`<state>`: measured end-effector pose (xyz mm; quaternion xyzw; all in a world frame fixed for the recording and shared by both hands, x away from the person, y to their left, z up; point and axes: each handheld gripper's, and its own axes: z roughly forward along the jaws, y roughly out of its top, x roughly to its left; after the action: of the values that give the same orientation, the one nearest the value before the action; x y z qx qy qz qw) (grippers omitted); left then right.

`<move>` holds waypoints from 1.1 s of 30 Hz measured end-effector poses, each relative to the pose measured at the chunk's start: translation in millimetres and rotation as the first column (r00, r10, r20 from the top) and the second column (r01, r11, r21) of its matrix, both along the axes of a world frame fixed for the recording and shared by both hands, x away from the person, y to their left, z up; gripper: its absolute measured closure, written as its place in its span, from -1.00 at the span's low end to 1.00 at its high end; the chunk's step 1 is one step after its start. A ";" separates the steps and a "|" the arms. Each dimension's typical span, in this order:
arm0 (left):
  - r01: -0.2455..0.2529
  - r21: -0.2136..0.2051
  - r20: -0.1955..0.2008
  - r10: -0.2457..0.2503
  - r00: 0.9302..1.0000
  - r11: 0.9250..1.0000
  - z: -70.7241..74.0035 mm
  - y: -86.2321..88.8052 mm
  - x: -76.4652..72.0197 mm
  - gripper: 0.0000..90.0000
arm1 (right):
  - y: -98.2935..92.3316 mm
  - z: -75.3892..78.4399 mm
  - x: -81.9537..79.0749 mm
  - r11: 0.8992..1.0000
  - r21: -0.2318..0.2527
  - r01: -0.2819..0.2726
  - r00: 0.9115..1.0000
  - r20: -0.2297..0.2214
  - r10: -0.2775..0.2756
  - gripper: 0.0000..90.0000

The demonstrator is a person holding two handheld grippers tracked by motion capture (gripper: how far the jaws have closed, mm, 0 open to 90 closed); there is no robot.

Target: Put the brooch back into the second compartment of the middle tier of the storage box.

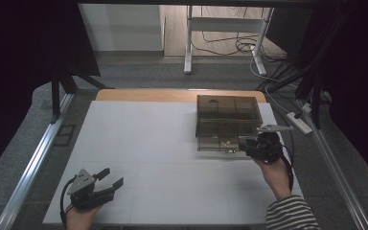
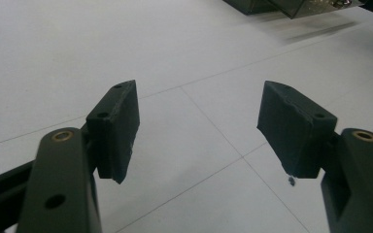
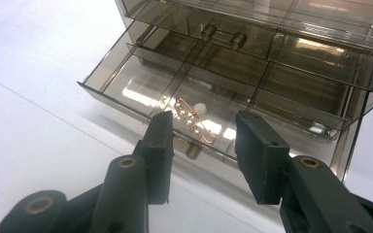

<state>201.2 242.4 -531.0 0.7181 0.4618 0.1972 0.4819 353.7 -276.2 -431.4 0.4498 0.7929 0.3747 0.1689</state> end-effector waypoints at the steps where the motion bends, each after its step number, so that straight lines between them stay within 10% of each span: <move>1: 0.000 0.000 0.000 0.000 1.000 1.000 0.0 0.0 0.0 -0.29 | -0.8 0.5 -1.6 1.000 0.002 -0.001 1.000 0.003 0.001 0.28; 33: -0.002 0.004 -0.001 0.002 1.000 1.000 0.0 -0.2 -0.7 -0.29 | -35.9 -7.7 -42.4 0.998 0.058 0.029 0.996 0.081 -0.033 0.12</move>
<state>200.6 242.1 -531.0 0.7185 0.4624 0.1984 0.4801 311.2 -312.0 -439.0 0.4510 0.7672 0.4126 0.1944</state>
